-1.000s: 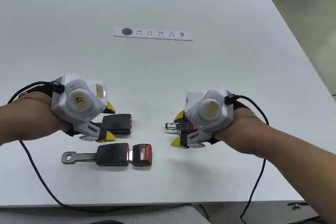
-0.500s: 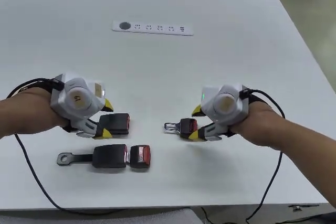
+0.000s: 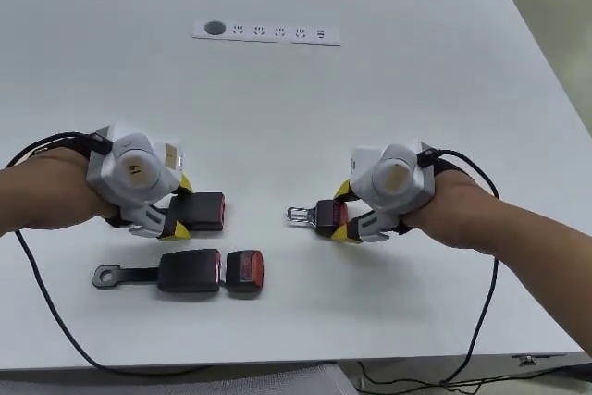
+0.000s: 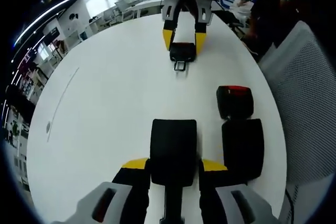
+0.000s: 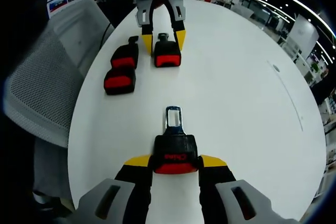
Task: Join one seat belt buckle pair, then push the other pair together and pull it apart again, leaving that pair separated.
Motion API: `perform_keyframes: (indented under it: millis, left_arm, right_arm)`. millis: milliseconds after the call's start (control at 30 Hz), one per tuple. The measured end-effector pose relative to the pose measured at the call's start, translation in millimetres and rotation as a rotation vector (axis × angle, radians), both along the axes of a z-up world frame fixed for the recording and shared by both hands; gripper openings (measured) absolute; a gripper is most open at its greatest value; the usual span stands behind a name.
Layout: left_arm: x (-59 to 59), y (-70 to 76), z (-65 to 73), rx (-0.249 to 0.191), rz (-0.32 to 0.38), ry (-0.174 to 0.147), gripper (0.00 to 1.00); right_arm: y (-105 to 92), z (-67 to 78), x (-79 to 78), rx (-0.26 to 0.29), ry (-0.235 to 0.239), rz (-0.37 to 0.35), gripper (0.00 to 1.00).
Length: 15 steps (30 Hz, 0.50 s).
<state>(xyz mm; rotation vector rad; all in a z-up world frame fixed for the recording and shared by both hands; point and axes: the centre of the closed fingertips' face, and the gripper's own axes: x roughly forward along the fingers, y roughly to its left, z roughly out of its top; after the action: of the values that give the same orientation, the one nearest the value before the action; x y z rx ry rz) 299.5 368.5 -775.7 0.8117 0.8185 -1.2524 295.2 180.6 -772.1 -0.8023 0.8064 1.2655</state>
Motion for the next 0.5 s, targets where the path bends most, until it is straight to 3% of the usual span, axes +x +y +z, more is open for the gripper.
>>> perform_keyframes:
  millis: [133, 500]
  left_arm:
    - [4.9, 4.4, -5.1, -0.001, -0.007, -0.002, 0.34]
    - [1.0, 1.3, -1.3, 0.000, -0.022, -0.010, 0.33]
  right_arm:
    - [-0.5, -3.3, 0.8, -0.004, 0.003, 0.013, 0.32]
    - [9.0, -6.5, 3.7, -0.013, 0.003, 0.040, 0.31]
